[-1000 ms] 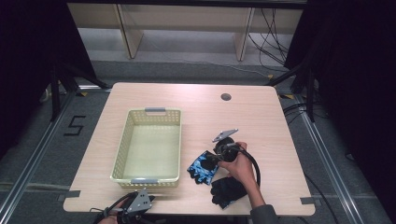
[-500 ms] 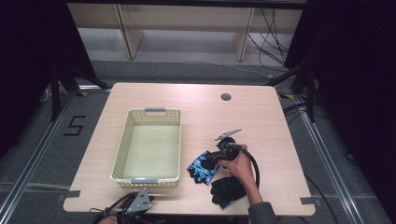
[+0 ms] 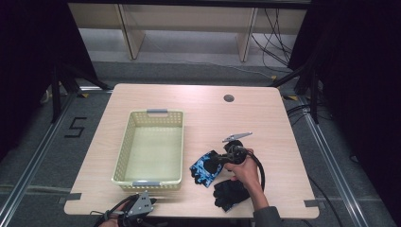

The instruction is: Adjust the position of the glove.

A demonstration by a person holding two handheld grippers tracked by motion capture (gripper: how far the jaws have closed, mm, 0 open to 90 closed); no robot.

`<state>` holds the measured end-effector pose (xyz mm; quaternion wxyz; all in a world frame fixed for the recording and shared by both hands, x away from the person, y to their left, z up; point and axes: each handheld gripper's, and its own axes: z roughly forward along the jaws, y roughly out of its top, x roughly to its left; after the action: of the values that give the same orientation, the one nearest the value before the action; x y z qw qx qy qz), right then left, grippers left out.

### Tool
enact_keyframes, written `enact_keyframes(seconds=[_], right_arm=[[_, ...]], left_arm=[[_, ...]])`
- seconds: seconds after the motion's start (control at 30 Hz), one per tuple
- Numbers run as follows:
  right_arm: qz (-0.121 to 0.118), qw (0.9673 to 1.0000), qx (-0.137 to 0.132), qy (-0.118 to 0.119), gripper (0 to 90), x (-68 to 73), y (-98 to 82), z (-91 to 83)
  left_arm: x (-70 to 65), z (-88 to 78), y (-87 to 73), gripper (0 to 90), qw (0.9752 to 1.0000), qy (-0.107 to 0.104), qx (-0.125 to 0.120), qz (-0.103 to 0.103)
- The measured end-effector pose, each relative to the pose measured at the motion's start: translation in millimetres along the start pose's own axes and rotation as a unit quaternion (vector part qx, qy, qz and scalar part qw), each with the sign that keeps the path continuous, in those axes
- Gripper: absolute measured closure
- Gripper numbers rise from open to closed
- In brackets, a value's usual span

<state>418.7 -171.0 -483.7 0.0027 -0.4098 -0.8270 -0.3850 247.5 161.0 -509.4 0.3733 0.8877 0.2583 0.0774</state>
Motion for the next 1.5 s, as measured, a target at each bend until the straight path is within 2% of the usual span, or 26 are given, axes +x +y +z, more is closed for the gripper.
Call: enact_keyframes(seconds=[0.07, 0.1, 0.13, 0.23, 0.27, 0.33, 0.4, 0.43, 0.5, 0.57, 0.63, 0.7, 0.83, 0.87, 0.93, 0.97, 1.0, 1.1, 1.17, 1.2, 1.27, 1.33, 1.4, 1.43, 1.47, 1.5], right_arm=[[0.007, 0.9995, -0.028, 0.011, 86.4, 5.7, 0.5, -14.9], [0.007, 0.9995, -0.028, 0.011, 86.4, 5.7, 0.5, -14.9], [0.008, 0.9984, -0.05, 0.026, 86.5, 11.3, 0.4, -25.5], [0.012, 0.9974, -0.063, 0.033, 86.5, 17.6, 0.0, -34.9], [0.027, 0.9964, -0.068, 0.042, 86.5, 23.7, -0.9, -41.6], [0.0, 0.993, -0.104, 0.057, 86.5, 33.9, -4.2, -60.8], [0.016, 0.9908, -0.117, 0.066, 86.4, 42.5, -9.2, -71.6], [0.016, 0.9908, -0.117, 0.066, 86.4, 42.5, -9.2, -71.6], [0.013, 0.9874, -0.135, 0.081, 86.5, 50.8, -19.2, -84.5], [0.024, 0.9873, -0.132, 0.086, 86.5, 54.2, -23.2, -88.4], [0.015, 0.986, -0.14, 0.089, 86.4, 55.1, -32.5, -93.2], [0.03, 0.9861, -0.137, 0.089, 86.4, 57.9, -41.9, -99.1], [0.038, 0.9848, -0.144, 0.089, 86.4, 55.2, -60.9, -107.1], [0.046, 0.9842, -0.146, 0.09, 86.4, 54.5, -72.6, -110.8], [0.057, 0.9828, -0.149, 0.095, 86.4, 54.0, -80.9, -112.5], [0.057, 0.9828, -0.149, 0.095, 86.4, 54.0, -80.9, -112.5], [0.08, 0.9816, -0.142, 0.1, 86.4, 53.7, -89.3, -115.1], [0.063, 0.9819, -0.149, 0.099, 86.4, 48.2, -94.1, -113.5], [0.088, 0.9801, -0.141, 0.108, 86.4, 47.8, -101.0, -112.1], [0.078, 0.9809, -0.143, 0.106, 86.3, 45.2, -102.9, -112.0], [0.079, 0.9809, -0.143, 0.105, 86.4, 43.8, -104.6, -110.0], [0.106, 0.9804, -0.127, 0.108, 86.2, 41.5, -108.6, -108.3], [0.109, 0.9805, -0.122, 0.109, 86.2, 39.4, -109.5, -106.9], [0.096, 0.9838, -0.123, 0.089, 86.2, 33.3, -111.0, -104.0], [0.107, 0.9837, -0.115, 0.086, 86.1, 30.9, -112.4, -102.6], [0.102, 0.9833, -0.12, 0.09, 86.0, 26.5, -113.8, -99.9]], left_arm=[[-0.1, -0.1, 0.2, 16.0, 1.0, 0.0, 0.0, 0.0], [-0.1, -0.3, 0.2, 15.9, 1.0, 0.001, -0.001, 0.0], [0.7, -0.7, 0.3, 15.9, 1.0, 0.003, 0.001, 0.003], [0.9, 0.2, -0.1, 15.9, 1.0, -0.002, -0.002, -0.003], [0.9, -0.3, 0.1, 15.9, 1.0, 0.002, -0.002, 0.001], [0.8, -0.1, 0.0, 16.0, 1.0, -0.003, -0.001, -0.001], [1.4, -0.4, 0.1, 16.0, 1.0, 0.002, 0.002, 0.005], [1.4, -0.4, 0.1, 16.0, 1.0, 0.002, 0.002, 0.005], [0.9, 0.0, 0.0, 16.0, 1.0, 0.001, -0.001, 0.001], [1.0, 0.0, 0.0, 16.0, 1.0, 0.002, -0.001, 0.001], [1.3, -0.2, 0.1, 16.0, 1.0, 0.002, -0.002, 0.004], [2.1, -0.3, 0.4, 16.0, 0.9999, 0.003, -0.001, 0.009], [1.5, 0.1, 0.2, 16.0, 1.0, 0.004, 0.0, 0.004], [1.4, 0.2, 0.0, 16.0, 1.0, 0.006, 0.003, 0.001], [1.8, 0.8, 0.2, 16.0, 1.0, 0.003, 0.001, 0.004], [0.9, 1.3, -0.3, 16.0, 1.0, 0.003, 0.002, -0.005], [0.8, 1.2, -0.1, 15.9, 1.0, 0.002, 0.002, -0.003], [1.2, 1.1, -0.1, 15.9, 1.0, 0.004, 0.003, -0.002], [2.0, 1.1, -0.1, 16.0, 1.0, 0.005, 0.005, 0.003], [0.8, 1.2, -0.2, 15.9, 1.0, 0.005, 0.002, -0.004], [0.6, 1.1, -0.1, 16.0, 1.0, 0.005, 0.001, -0.003], [1.2, 1.1, 0.0, 16.0, 1.0, 0.004, 0.004, 0.002], [0.4, 1.4, -0.3, 16.0, 1.0, 0.004, 0.002, -0.004], [0.7, 1.6, -0.2, 16.0, 1.0, 0.004, 0.002, -0.001], [0.7, 1.8, -0.2, 16.0, 1.0, 0.002, 0.002, -0.001], [0.4, 2.2, -0.3, 16.0, 1.0, 0.002, 0.002, -0.001]])
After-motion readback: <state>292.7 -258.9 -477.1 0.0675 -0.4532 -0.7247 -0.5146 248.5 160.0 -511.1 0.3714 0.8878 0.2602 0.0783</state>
